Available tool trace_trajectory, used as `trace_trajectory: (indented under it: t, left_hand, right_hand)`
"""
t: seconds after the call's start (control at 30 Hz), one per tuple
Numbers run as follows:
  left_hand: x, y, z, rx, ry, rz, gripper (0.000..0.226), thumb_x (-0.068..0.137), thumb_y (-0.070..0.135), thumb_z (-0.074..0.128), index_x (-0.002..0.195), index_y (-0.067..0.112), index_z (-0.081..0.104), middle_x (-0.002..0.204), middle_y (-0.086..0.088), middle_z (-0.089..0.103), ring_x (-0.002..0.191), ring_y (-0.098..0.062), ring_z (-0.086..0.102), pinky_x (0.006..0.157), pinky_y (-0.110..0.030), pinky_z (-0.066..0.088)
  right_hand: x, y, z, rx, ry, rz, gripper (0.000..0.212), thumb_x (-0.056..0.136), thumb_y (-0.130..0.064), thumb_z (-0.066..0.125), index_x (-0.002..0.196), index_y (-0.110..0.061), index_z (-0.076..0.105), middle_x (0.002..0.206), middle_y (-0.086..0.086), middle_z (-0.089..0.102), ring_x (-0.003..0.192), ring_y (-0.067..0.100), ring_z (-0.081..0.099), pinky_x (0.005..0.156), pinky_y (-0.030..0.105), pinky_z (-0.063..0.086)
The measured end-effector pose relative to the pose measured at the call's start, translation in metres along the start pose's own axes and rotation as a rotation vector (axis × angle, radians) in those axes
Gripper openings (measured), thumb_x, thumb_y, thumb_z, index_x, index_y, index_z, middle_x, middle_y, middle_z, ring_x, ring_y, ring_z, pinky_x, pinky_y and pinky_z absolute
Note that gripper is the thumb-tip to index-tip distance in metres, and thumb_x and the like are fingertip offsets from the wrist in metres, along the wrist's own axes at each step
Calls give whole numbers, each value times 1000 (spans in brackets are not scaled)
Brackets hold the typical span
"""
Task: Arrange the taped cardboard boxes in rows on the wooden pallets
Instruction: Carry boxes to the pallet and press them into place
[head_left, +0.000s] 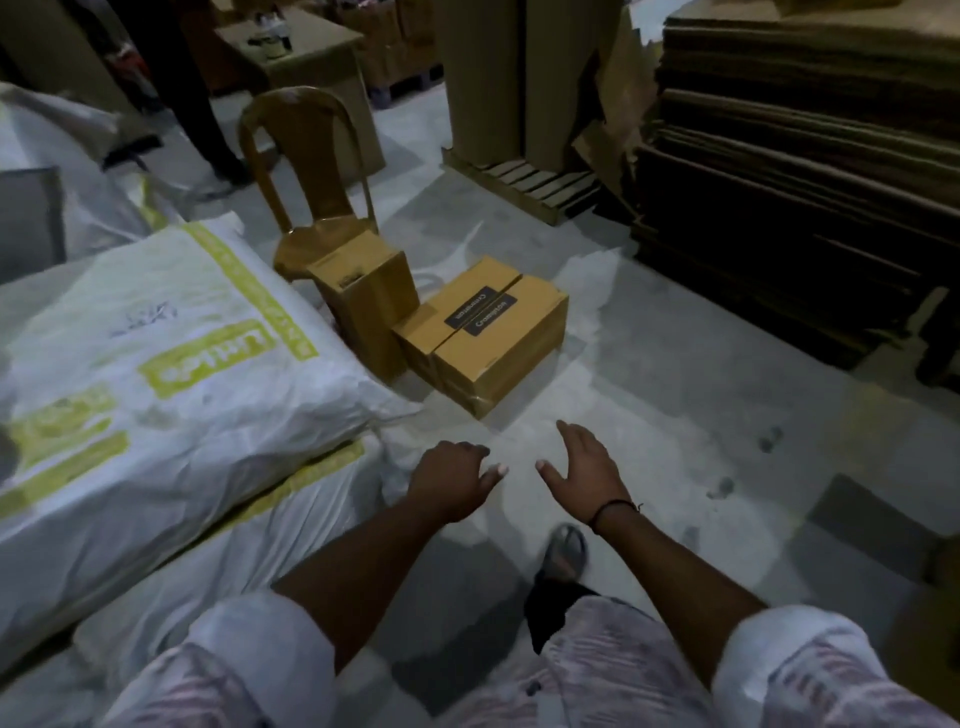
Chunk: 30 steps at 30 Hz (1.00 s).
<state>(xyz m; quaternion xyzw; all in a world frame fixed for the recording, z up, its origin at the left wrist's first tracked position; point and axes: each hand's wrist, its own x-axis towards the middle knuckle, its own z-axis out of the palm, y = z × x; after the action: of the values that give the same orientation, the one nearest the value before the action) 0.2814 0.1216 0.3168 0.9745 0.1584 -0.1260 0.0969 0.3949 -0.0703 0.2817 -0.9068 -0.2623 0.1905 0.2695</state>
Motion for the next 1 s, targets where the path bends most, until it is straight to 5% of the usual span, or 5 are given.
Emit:
trace_trajectory:
  t: [0.37, 0.5, 0.67, 0.83, 1.0]
  left_hand:
    - [239, -55, -57, -167, -46, -215, 72, 100, 72, 27, 125, 18, 68, 120, -9, 70, 107, -29, 65, 87, -37, 52]
    - [315, -71, -92, -254, 50, -319, 109, 79, 93, -2, 104, 18, 72, 99, -7, 73, 93, -27, 69, 81, -40, 57]
    - [380, -87, -110, -219, -11, -318, 86, 91, 81, 16, 119, 20, 70, 111, -9, 72, 104, -31, 67, 85, -43, 56]
    - [456, -126, -99, -296, -93, -331, 107, 79, 94, 0, 106, 15, 66, 97, -13, 69, 90, -33, 65, 77, -42, 54]
    - [517, -155, -104, -325, -221, -278, 60, 105, 62, 31, 107, 15, 68, 99, -11, 69, 94, -32, 65, 82, -43, 55]
  right_hand:
    - [288, 3, -42, -108, -229, -97, 74, 99, -53, 53, 158, -17, 28, 163, 10, 29, 147, 31, 31, 118, 45, 33]
    - [372, 0, -68, -156, -273, -118, 71, 96, -52, 55, 155, -19, 33, 158, 11, 37, 139, 33, 40, 113, 47, 39]
    - [449, -8, -82, -96, -261, -70, 67, 98, -51, 55, 153, -20, 34, 155, 12, 40, 136, 36, 42, 110, 49, 41]
    - [506, -1, -77, -29, -275, 26, 72, 97, -53, 54, 157, -21, 29, 160, 12, 34, 141, 36, 38, 112, 51, 39]
    - [557, 6, -54, -22, -302, 139, 73, 99, -52, 54, 159, -20, 26, 161, 10, 31, 144, 34, 34, 114, 49, 37]
